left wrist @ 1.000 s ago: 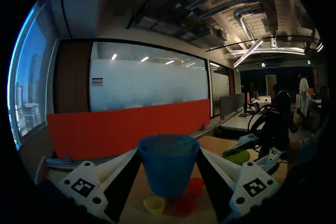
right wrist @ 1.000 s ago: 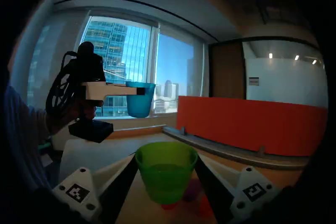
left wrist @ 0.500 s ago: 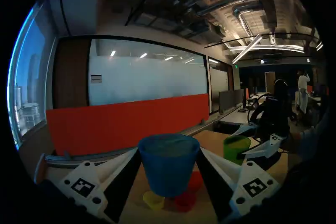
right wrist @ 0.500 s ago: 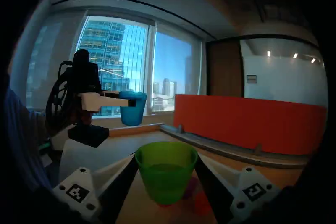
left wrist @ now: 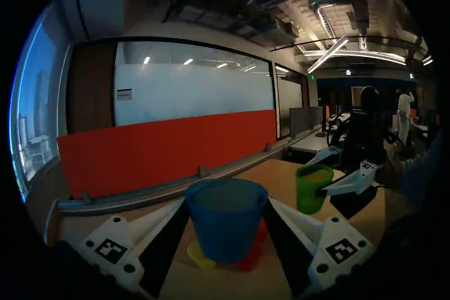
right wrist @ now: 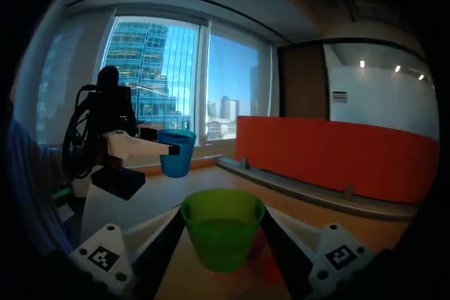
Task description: Pour water
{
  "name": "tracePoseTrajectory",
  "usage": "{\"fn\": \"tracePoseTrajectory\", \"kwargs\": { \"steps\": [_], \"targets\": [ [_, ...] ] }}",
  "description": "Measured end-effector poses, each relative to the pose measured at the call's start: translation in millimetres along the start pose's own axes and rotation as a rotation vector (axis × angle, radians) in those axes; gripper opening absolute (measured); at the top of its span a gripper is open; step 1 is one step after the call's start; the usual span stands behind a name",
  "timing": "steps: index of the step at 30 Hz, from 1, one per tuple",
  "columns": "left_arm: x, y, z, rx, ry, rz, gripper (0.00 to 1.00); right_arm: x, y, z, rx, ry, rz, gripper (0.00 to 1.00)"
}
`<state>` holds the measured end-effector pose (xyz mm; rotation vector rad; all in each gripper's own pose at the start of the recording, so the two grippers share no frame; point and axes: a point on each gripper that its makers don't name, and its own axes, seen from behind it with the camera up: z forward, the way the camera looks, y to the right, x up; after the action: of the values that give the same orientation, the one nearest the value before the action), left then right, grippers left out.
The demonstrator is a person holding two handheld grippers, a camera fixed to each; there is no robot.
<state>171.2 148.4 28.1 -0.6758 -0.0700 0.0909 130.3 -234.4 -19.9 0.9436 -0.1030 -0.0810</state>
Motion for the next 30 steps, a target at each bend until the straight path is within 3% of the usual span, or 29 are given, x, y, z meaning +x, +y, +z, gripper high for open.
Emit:
{"fn": "tracePoseTrajectory", "kwargs": {
  "steps": [15, 30],
  "targets": [
    [-43.2, 0.0, 0.6, -0.024, -0.098, 0.007, 0.87, -28.2, 3.4, -2.9, 0.022, -0.094, -0.011, 0.91],
    [-94.4, 11.3, 4.4, -0.062, -0.222, 0.028, 0.87, -63.9, 7.9, -6.9, 0.044, -0.199, -0.031, 0.92]
  ]
}}
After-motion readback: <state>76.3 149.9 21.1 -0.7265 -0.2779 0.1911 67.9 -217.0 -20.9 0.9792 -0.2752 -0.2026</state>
